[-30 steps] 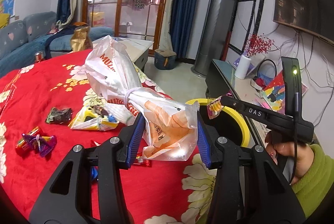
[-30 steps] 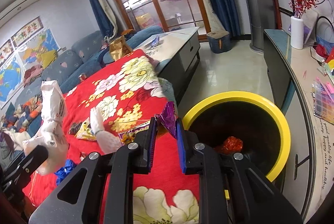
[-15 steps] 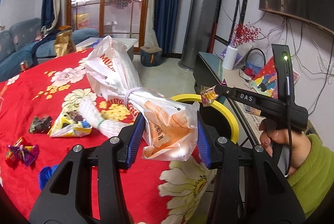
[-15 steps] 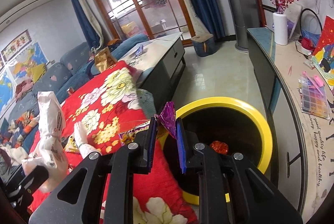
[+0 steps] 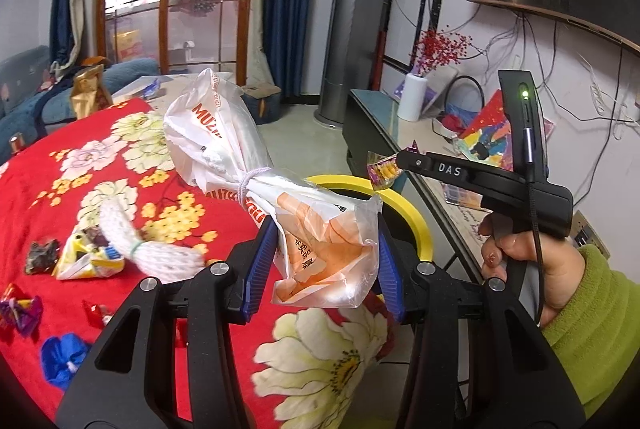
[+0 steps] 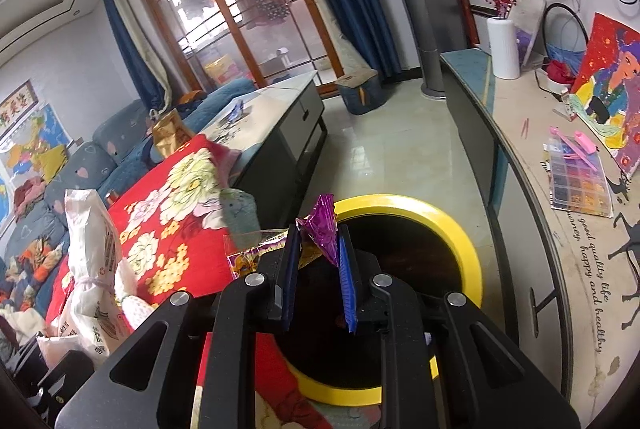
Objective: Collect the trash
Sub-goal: 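Carry the purple wrapper and white plastic bag over to the yellow-rimmed bin, then open the right tool over the bin while the left tool releases the white bag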
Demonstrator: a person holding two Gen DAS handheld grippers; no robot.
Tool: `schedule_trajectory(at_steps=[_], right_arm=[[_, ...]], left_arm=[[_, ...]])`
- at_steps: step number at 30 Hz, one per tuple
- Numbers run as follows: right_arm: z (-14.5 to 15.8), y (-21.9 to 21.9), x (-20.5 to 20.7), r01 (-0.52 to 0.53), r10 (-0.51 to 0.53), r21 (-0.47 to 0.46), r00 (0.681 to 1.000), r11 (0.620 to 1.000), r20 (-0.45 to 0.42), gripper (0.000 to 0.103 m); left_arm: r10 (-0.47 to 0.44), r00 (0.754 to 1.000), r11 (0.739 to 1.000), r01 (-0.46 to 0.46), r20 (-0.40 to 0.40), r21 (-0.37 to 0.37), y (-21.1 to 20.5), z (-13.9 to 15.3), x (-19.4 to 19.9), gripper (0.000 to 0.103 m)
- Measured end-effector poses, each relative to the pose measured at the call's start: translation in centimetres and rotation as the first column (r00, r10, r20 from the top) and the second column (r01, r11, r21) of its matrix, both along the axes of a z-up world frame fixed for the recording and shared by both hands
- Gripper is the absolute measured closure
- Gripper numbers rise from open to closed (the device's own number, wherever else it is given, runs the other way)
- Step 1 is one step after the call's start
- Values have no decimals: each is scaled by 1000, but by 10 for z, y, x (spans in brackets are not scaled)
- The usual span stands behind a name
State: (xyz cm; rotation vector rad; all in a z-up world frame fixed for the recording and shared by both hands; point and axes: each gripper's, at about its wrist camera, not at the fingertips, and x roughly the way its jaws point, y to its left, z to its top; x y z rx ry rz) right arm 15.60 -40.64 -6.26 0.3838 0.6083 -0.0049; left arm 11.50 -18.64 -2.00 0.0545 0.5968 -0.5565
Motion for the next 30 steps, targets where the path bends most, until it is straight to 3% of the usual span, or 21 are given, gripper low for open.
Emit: schedule_trajectory(at_steps=[16, 26, 30], right_arm=[[-24, -37, 1, 105, -105, -17, 994, 994, -38, 85], [-37, -49, 4, 126, -126, -3, 990, 992, -68, 85], [-42, -51, 7, 123, -122, 7, 989, 992, -84, 81]], left_arm=[[-98, 995, 995, 97, -27, -28, -41, -16, 25, 64], [-149, 984, 988, 144, -97, -49, -57, -36, 55, 63], [-160, 980, 986, 155, -116, -55, -60, -42, 62, 56]])
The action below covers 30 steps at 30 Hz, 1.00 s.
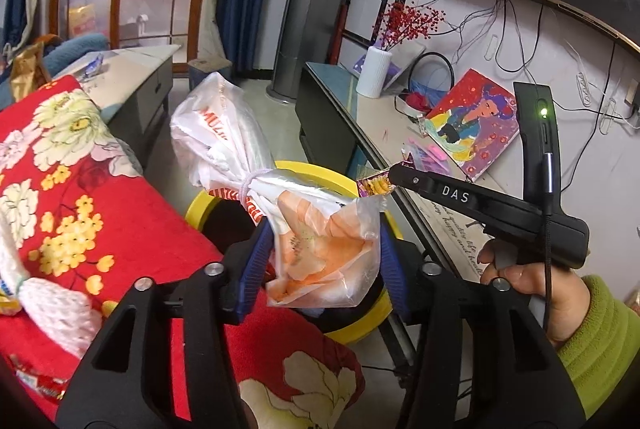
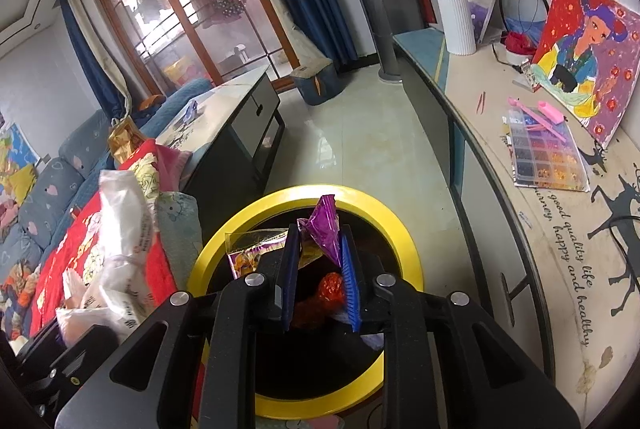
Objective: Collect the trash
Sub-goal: 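Open the right tool over the bin while the left tool releases the white bag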
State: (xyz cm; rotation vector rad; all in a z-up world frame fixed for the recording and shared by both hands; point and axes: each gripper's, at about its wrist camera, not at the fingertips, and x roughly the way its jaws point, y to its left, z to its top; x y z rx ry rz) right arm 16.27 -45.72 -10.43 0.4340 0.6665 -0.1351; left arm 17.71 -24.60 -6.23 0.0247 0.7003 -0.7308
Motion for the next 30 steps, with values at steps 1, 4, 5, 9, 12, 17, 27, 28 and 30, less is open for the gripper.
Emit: schedule_trajectory(at_steps=[1, 4, 5, 9, 12, 17, 27, 28, 30], right_arm=[[-1, -1, 0, 6, -6, 2, 1000, 1000, -2, 78], [-3, -1, 1, 6, -6, 13, 1000, 1000, -8, 68], [-3, -1, 0, 8, -8, 11, 1000, 1000, -8, 66], [-4, 1, 0, 6, -6, 6, 1000, 1000, -11, 62], [-1, 6, 0, -2, 2, -4, 1000, 1000, -7, 61], [6, 15, -3, -16, 16, -16, 1000, 1000, 11, 58], [22, 40, -5, -75, 76, -34, 996, 997, 42, 53], [24, 43, -5, -84, 85, -36, 995, 996, 45, 53], [26, 48, -5, -96, 98, -41, 994, 995, 50, 52]], left_arm=[[5, 1000, 1000, -5, 0, 7, -1, -2, 1, 49], [30, 999, 1000, -30, -17, 3, 4, -4, 5, 28], [35, 999, 999, -35, -20, -3, 6, -3, 5, 25], [70, 998, 998, -70, 2, -5, 16, 2, 1, 14], [92, 996, 996, -92, 8, -12, 24, 5, -3, 14], [128, 991, 992, -128, 27, -18, 35, 12, -11, 12], [223, 972, 975, -222, 67, -22, 62, 27, -21, 12], [234, 970, 972, -233, 70, -22, 66, 29, -22, 12], [252, 965, 968, -251, 76, -27, 73, 31, -23, 12]])
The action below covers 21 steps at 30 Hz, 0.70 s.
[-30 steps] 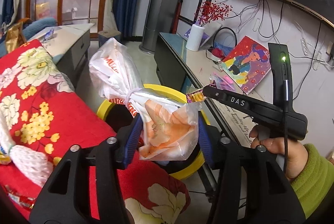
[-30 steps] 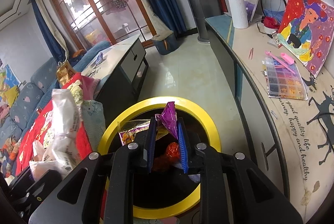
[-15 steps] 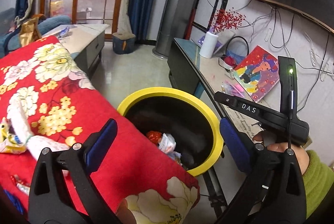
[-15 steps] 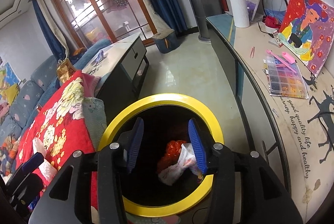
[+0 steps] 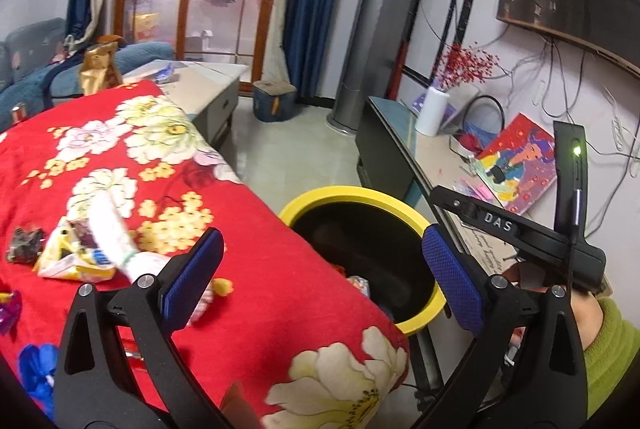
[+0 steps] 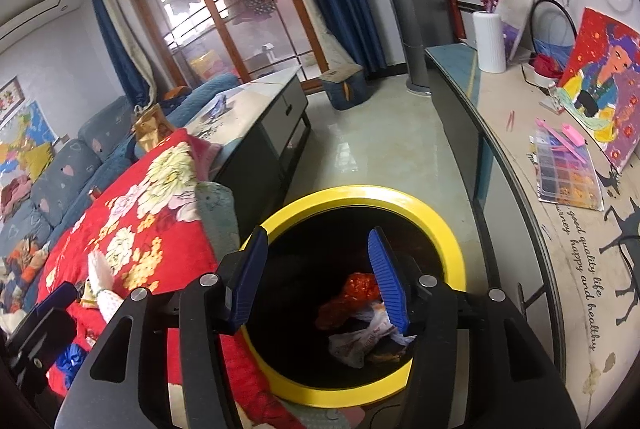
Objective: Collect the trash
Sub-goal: 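Open the right tool over the bin while the left tool releases the white bag, then move both open tools back over the remaining trash on the bedspread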
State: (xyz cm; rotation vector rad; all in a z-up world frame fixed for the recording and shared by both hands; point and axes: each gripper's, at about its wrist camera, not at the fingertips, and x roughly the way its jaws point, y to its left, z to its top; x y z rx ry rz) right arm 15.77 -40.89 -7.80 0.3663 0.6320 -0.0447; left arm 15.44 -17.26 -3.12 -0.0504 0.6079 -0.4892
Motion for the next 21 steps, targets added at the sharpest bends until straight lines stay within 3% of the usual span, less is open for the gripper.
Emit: schedule_trajectory(at_steps=[21], right_arm=[[22, 66, -4, -154, 156, -35, 987, 987, 36, 48]], left_arm=[[153, 986, 988, -152, 72, -15, 66, 16, -22, 12]])
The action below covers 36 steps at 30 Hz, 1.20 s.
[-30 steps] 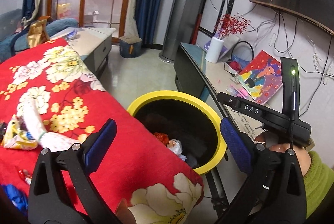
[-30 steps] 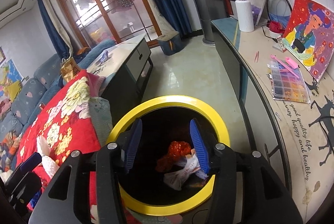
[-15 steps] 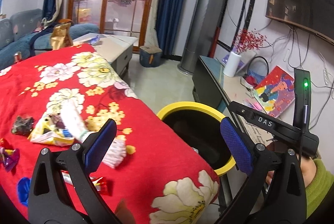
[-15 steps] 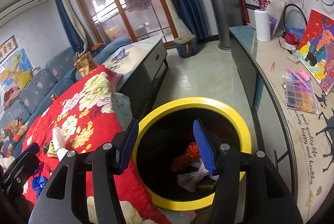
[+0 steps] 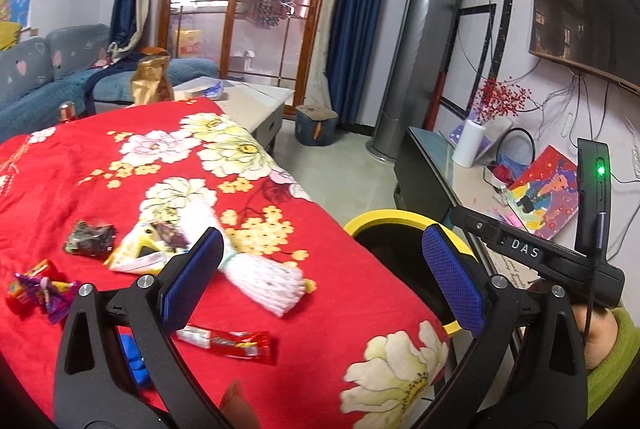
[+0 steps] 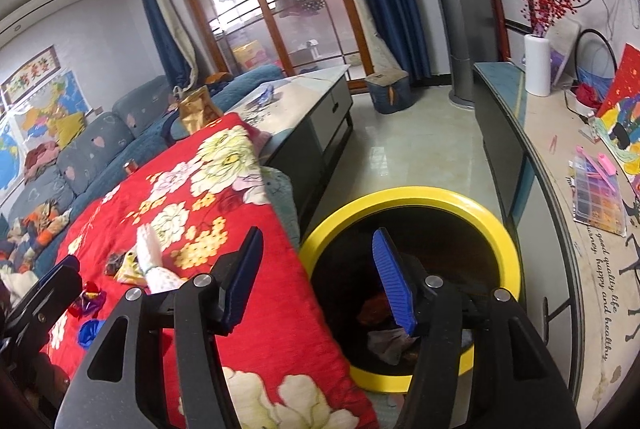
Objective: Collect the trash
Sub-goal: 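Move both open tools back over the remaining trash on the bedspread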
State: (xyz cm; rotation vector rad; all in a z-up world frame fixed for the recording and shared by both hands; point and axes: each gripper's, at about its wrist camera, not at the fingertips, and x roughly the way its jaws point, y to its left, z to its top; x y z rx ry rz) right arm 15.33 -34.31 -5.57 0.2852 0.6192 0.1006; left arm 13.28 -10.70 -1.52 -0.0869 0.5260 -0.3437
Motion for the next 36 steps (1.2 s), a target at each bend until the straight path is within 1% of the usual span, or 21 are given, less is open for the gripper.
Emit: schedule_trajectory(at_steps=[5, 17, 31, 36], right_arm=[[2, 16, -2, -37, 37, -9, 999, 999, 3, 48], [6, 57, -7, -140, 140, -35, 990, 990, 5, 48], [1, 109, -15, -280, 280, -64, 960, 958, -9, 48], [1, 121, -18, -319, 318, -71, 948, 945, -17, 48]], left_arm=[[38, 999, 999, -38, 8, 4, 15, 0, -5, 12], [124, 992, 992, -124, 16, -15, 53, 4, -11, 12], [216, 976, 976, -215, 13, -46, 94, 5, -15, 12], [247, 969, 968, -247, 8, -55, 110, 4, -19, 12]])
